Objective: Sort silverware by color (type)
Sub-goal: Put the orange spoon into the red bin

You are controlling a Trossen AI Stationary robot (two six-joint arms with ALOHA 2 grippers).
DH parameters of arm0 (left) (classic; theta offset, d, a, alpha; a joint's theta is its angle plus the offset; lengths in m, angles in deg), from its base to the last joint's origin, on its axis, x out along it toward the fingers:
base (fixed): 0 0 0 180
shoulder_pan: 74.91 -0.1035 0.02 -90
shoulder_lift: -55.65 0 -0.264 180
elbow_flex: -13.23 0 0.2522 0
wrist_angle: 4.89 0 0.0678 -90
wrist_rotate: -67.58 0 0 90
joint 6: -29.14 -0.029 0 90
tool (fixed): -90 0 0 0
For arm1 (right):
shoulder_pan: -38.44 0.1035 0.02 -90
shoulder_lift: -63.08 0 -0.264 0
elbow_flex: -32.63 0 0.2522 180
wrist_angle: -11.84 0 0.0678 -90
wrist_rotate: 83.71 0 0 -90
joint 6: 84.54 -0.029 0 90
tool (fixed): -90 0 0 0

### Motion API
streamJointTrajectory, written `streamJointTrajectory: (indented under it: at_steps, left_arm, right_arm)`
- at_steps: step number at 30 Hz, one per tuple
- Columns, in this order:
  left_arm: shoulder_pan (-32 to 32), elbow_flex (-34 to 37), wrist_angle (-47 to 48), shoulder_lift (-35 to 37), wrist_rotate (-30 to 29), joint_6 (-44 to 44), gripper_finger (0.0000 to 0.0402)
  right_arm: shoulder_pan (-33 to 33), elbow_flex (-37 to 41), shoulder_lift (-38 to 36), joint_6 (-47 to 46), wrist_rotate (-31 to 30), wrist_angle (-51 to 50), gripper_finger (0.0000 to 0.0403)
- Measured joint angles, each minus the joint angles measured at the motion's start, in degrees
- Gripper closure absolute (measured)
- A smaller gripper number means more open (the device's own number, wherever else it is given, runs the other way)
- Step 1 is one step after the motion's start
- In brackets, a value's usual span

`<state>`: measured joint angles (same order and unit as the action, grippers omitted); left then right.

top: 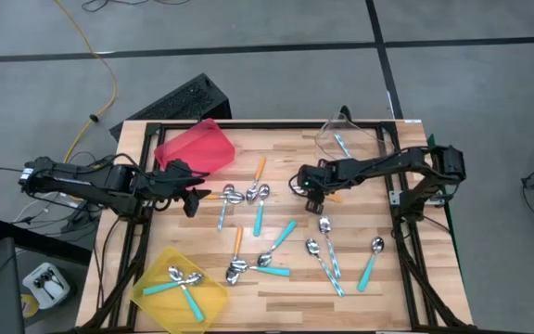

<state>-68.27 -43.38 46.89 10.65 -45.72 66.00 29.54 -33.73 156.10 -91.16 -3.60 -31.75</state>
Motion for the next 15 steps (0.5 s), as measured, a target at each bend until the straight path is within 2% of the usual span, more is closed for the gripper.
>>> streamJointTrajectory:
  at_steps: [11,15]
  left_arm:
    - [0.0,0.0,0.1,0.0,-0.1,-0.6,0.0196]
    - [0.0,0.0,0.1,0.0,-0.1,-0.6,0.0196]
  right_arm:
    - [-1.4,-0.2,6.2,2.3,1.2,1.4,0.0227]
    - [-1.9,-0.3,6.8,2.2,2.7,1.4,0.0256]
